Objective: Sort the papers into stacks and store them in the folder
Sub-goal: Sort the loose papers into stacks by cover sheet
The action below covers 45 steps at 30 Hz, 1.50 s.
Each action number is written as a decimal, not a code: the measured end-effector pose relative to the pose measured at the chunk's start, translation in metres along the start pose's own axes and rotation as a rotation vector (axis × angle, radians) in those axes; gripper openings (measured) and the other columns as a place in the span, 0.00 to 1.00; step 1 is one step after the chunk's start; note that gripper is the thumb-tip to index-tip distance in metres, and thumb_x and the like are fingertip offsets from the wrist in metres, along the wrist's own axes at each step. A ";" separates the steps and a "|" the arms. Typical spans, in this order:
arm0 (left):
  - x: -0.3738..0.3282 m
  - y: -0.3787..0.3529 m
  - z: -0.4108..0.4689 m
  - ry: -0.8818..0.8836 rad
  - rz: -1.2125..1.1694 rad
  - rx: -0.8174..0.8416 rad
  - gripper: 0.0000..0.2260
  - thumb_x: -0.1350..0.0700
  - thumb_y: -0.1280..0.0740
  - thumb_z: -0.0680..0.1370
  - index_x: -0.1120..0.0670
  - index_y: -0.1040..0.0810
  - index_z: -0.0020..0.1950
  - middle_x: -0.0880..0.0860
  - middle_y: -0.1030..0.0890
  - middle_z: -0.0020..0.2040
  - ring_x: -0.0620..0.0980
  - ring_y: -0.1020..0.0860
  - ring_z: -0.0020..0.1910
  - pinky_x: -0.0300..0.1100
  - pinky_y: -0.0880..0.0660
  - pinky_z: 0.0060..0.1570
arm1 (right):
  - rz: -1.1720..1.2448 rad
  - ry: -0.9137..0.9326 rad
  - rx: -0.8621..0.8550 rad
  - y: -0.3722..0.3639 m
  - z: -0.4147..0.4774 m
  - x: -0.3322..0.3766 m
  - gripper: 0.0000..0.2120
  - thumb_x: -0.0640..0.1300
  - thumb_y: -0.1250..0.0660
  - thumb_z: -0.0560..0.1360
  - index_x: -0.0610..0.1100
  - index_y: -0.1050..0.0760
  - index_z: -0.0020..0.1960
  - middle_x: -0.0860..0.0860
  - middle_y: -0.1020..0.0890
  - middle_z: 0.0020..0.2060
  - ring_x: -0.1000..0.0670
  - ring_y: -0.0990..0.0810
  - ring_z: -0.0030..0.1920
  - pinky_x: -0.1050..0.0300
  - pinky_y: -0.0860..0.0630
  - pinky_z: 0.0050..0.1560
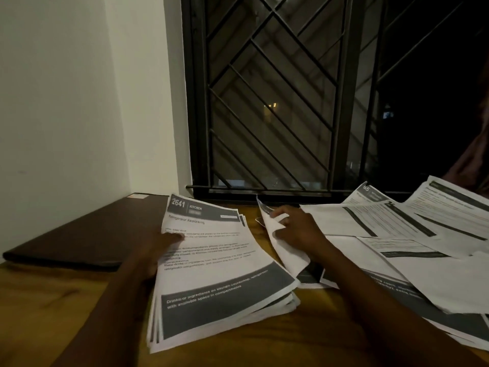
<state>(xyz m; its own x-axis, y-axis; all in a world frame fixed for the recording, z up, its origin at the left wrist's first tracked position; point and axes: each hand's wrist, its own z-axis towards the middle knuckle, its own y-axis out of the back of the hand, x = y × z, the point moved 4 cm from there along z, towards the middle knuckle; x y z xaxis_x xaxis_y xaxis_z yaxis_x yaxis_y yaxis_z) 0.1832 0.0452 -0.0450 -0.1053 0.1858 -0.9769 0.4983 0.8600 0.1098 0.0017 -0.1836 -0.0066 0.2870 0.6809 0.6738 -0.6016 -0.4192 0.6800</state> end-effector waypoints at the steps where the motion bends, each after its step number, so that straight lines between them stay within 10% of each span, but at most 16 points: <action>1: -0.001 -0.003 0.000 0.000 0.001 0.010 0.07 0.63 0.35 0.79 0.64 0.24 0.55 0.68 0.23 0.61 0.63 0.22 0.54 0.55 0.27 0.62 | 0.020 0.039 -0.034 0.004 -0.003 0.011 0.20 0.37 0.29 0.72 0.49 0.26 0.62 0.49 0.23 0.62 0.51 0.24 0.60 0.77 0.38 0.36; 4: -0.002 -0.012 0.001 -0.022 -0.039 -0.001 0.08 0.63 0.39 0.81 0.61 0.27 0.43 0.64 0.21 0.48 0.56 0.24 0.40 0.45 0.22 0.38 | -0.036 0.156 -0.042 0.006 -0.016 0.051 0.16 0.36 0.30 0.71 0.48 0.20 0.58 0.49 0.18 0.56 0.54 0.22 0.53 0.76 0.33 0.36; 13: -0.005 -0.041 -0.005 -0.149 -0.215 0.024 0.13 0.57 0.41 0.83 0.58 0.28 0.39 0.49 0.22 0.20 0.43 0.24 0.18 0.34 0.29 0.19 | -0.343 0.272 0.104 -0.063 -0.063 0.102 0.14 0.44 0.31 0.75 0.43 0.23 0.59 0.46 0.21 0.55 0.48 0.21 0.52 0.60 0.28 0.41; 19: -0.007 -0.054 0.003 -0.185 -0.323 0.126 0.14 0.47 0.44 0.83 0.54 0.25 0.47 0.52 0.17 0.32 0.43 0.20 0.24 0.35 0.24 0.23 | -0.305 0.201 0.181 -0.082 -0.058 0.085 0.15 0.46 0.34 0.76 0.44 0.24 0.62 0.46 0.22 0.60 0.46 0.21 0.57 0.58 0.25 0.50; 24: -0.004 -0.049 0.001 -0.195 -0.159 0.082 0.12 0.61 0.37 0.81 0.67 0.24 0.62 0.63 0.19 0.49 0.55 0.20 0.39 0.44 0.20 0.40 | 0.113 0.102 0.288 -0.078 -0.049 0.077 0.27 0.64 0.40 0.75 0.41 0.19 0.44 0.47 0.18 0.35 0.52 0.21 0.35 0.56 0.23 0.41; 29: -0.011 -0.039 -0.004 -0.148 -0.332 0.185 0.12 0.63 0.36 0.80 0.59 0.24 0.63 0.64 0.19 0.59 0.63 0.21 0.57 0.65 0.27 0.60 | -0.007 -0.021 -0.238 -0.018 -0.014 0.016 0.35 0.62 0.30 0.70 0.49 0.36 0.71 0.49 0.30 0.68 0.47 0.31 0.67 0.49 0.30 0.64; 32: -0.017 -0.040 -0.005 -0.194 -0.450 0.236 0.12 0.61 0.36 0.80 0.56 0.24 0.63 0.59 0.17 0.57 0.63 0.18 0.55 0.59 0.21 0.51 | 0.375 -0.252 0.015 -0.007 -0.011 -0.017 0.41 0.62 0.27 0.66 0.45 0.37 0.72 0.46 0.26 0.67 0.46 0.24 0.62 0.50 0.25 0.58; 35: -0.030 -0.044 -0.014 -0.277 -0.415 0.245 0.19 0.52 0.29 0.75 0.56 0.24 0.63 0.60 0.17 0.57 0.61 0.17 0.51 0.47 0.19 0.38 | 0.698 -0.250 0.324 -0.014 -0.015 -0.014 0.21 0.52 0.30 0.73 0.42 0.24 0.62 0.47 0.16 0.52 0.46 0.16 0.50 0.50 0.20 0.52; 41: -0.121 -0.038 -0.074 -0.835 -0.155 -0.134 0.07 0.52 0.31 0.78 0.48 0.24 0.55 0.45 0.18 0.48 0.41 0.18 0.42 0.35 0.22 0.37 | 0.586 0.275 -0.415 0.035 -0.019 0.048 0.07 0.45 0.36 0.79 0.46 0.23 0.55 0.54 0.18 0.46 0.61 0.19 0.45 0.64 0.21 0.44; 45: -0.154 -0.046 -0.096 -0.971 -0.098 -0.153 0.13 0.51 0.31 0.78 0.48 0.26 0.61 0.46 0.19 0.54 0.40 0.19 0.49 0.35 0.21 0.44 | 0.564 0.522 -0.538 0.059 -0.042 0.080 0.06 0.44 0.39 0.80 0.49 0.28 0.57 0.62 0.23 0.44 0.70 0.23 0.44 0.74 0.26 0.40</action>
<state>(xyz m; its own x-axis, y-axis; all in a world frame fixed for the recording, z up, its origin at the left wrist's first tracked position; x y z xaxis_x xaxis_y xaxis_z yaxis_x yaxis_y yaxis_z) 0.0941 0.0222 0.1178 0.6458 -0.3008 -0.7017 0.4008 0.9158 -0.0236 -0.0420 -0.1286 0.0749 -0.4442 0.6998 0.5593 -0.8515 -0.5240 -0.0207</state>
